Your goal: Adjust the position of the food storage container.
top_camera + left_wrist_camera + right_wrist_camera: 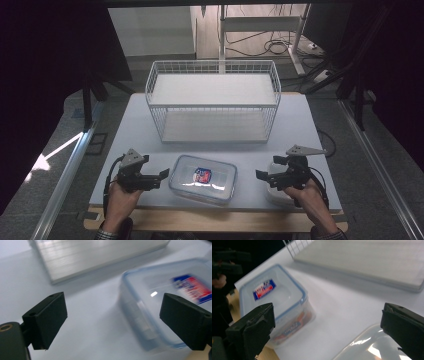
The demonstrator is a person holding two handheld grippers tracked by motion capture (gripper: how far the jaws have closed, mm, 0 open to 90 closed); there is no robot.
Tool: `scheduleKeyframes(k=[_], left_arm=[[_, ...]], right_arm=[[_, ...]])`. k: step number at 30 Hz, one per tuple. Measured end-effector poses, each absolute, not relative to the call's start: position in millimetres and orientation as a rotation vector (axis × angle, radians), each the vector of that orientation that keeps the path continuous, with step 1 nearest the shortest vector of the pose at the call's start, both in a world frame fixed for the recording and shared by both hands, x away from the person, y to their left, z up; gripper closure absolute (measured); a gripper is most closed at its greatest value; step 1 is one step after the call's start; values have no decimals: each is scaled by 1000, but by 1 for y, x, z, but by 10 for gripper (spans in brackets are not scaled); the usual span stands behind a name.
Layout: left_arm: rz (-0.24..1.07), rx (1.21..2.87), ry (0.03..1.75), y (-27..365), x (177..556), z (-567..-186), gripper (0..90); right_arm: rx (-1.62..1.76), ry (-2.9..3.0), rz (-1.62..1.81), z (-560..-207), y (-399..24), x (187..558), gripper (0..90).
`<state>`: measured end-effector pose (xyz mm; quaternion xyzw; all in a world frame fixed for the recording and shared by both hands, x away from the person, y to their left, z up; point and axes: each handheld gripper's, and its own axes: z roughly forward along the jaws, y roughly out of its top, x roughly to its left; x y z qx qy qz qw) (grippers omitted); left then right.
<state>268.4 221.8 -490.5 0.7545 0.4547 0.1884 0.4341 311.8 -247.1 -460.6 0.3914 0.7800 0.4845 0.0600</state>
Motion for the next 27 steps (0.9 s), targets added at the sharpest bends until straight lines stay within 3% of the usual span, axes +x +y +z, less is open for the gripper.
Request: scheduleKeyframes(k=[3, 7, 14, 17, 18, 19, 20, 21, 22, 23, 27], left_arm=[[504, 1890, 1151, 228, 269, -494, 91], [428, 1862, 1186, 232, 269, -495, 117], [461, 1911, 1186, 225, 269, -498, 67], [468, 1913, 1196, 225, 269, -500, 51], [463, 1911, 1194, 225, 269, -500, 38], [453, 1903, 1183, 226, 269, -500, 38], [445, 1891, 1181, 226, 268, -500, 39], [438, 1881, 1180, 227, 268, -499, 39], [441, 1880, 1175, 227, 268, -499, 45], [449, 1879, 1174, 227, 267, -498, 45], [468, 1886, 1164, 225, 266, -497, 61]], right_arm=[[1163, 2386, 1397, -464, -244, 309, 0], [1146, 2417, 1340, -467, -245, 307, 11], [1143, 2420, 1247, -466, -246, 300, 157], [1117, 2395, 1230, -461, -247, 294, 258], [1117, 2383, 1216, -460, -248, 290, 335], [1117, 2383, 1216, -460, -248, 290, 335], [1117, 2396, 1213, -459, -248, 287, 420], [1117, 2396, 1213, -459, -248, 287, 420], [1111, 2396, 1194, -458, -247, 283, 521], [1111, 2396, 1194, -458, -247, 283, 521], [1055, 2443, 1181, -456, -245, 272, 714]])
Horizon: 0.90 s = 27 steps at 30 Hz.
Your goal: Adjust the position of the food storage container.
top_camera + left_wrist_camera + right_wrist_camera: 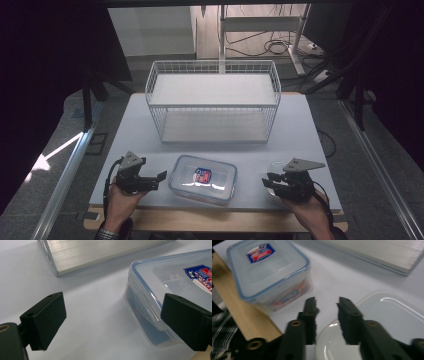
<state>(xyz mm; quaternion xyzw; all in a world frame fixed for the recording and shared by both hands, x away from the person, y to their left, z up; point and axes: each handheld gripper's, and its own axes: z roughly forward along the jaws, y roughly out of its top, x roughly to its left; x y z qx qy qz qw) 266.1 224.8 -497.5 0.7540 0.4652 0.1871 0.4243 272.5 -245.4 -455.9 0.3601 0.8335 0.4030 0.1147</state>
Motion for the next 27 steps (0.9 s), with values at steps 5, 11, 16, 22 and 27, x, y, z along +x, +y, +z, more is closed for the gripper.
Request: scheduleKeyframes(k=[5, 11, 16, 22, 27], left_arm=[[481, 1894, 1160, 223, 266, -498, 72], [483, 1883, 1165, 223, 265, -497, 86], [488, 1894, 1162, 223, 265, -498, 102], [493, 1915, 1157, 222, 265, -499, 134], [495, 1932, 1154, 220, 266, -500, 141]], right_arm=[[993, 2483, 1143, -457, -243, 258, 881], [951, 2553, 1095, -467, -234, 248, 895], [979, 2562, 1058, -475, -236, 253, 897], [1000, 2535, 1048, -475, -245, 259, 897], [1042, 2496, 1026, -474, -259, 266, 897]])
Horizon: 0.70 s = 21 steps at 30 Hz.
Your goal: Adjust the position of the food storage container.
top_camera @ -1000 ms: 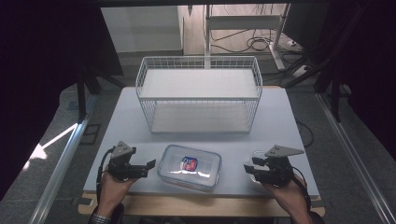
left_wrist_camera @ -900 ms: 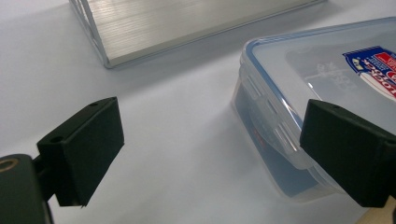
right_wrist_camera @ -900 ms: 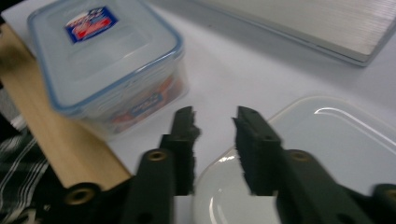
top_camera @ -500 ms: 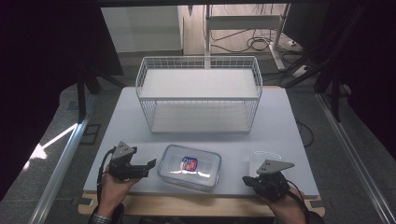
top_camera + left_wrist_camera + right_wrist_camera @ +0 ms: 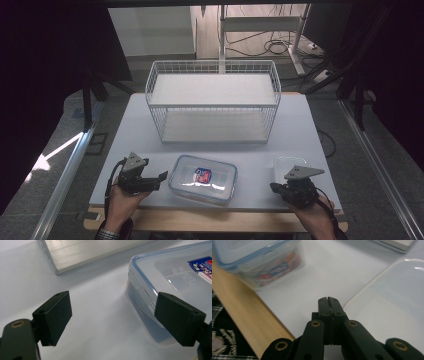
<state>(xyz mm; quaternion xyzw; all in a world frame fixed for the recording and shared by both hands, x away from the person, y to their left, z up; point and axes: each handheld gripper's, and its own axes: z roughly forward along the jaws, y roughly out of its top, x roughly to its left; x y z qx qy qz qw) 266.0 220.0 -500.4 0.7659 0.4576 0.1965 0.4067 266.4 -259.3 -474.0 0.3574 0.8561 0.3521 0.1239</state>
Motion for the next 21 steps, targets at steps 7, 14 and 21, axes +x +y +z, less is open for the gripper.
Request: scheduleKeyframes(k=[7, 14, 21], left_arm=[[487, 1939, 1155, 220, 267, -502, 153], [479, 1944, 1156, 221, 268, -504, 160], [460, 1976, 1140, 222, 268, -507, 246]], right_arm=[[1113, 2438, 1040, -474, -281, 281, 897], [1154, 2378, 1024, -474, -296, 295, 897], [1162, 2317, 1014, -471, -300, 300, 896]])
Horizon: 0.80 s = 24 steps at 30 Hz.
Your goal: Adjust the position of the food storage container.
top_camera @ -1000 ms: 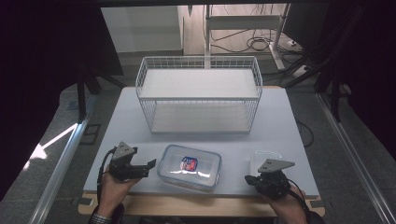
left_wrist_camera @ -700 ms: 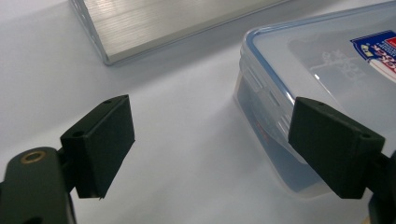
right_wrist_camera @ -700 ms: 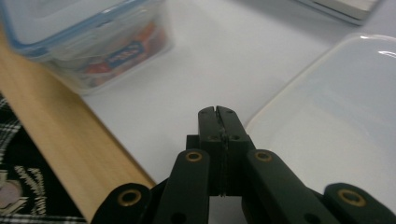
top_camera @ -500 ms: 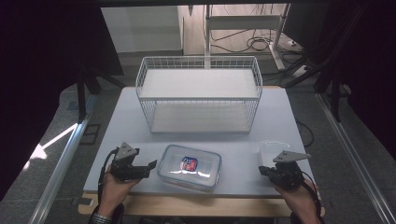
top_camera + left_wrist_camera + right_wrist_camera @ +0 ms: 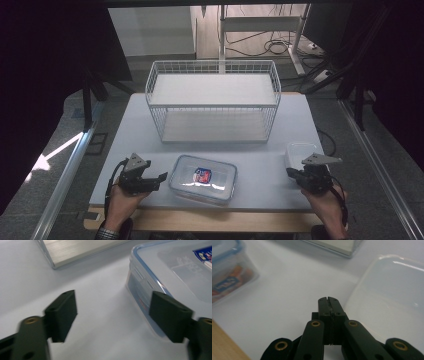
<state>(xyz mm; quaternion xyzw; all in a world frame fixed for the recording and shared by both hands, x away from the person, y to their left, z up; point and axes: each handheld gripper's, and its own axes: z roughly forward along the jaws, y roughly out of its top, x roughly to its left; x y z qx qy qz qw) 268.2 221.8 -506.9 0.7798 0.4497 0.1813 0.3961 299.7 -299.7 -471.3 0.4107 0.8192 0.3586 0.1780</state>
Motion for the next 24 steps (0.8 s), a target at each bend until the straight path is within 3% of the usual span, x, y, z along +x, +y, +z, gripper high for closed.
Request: scheduleKeyframes(k=[2, 3, 4, 5, 7, 13, 24], left_arm=[[437, 1997, 1120, 223, 267, -507, 369], [383, 2013, 1108, 223, 267, -508, 512], [383, 2013, 1108, 223, 267, -508, 572], [360, 2015, 1105, 223, 267, -509, 572], [313, 2035, 1100, 221, 267, -510, 736], [230, 2081, 1045, 214, 267, -513, 867], [210, 2131, 1048, 201, 267, -516, 893]], right_arm=[[1133, 2323, 1042, -469, -294, 295, 895], [1118, 2348, 1082, -469, -286, 291, 894], [1118, 2348, 1082, -469, -286, 291, 894], [1113, 2368, 1102, -471, -282, 289, 894], [1073, 2429, 1104, -475, -266, 285, 895], [1033, 2541, 1154, -484, -242, 279, 896], [884, 2772, 1201, -501, -182, 260, 895]])
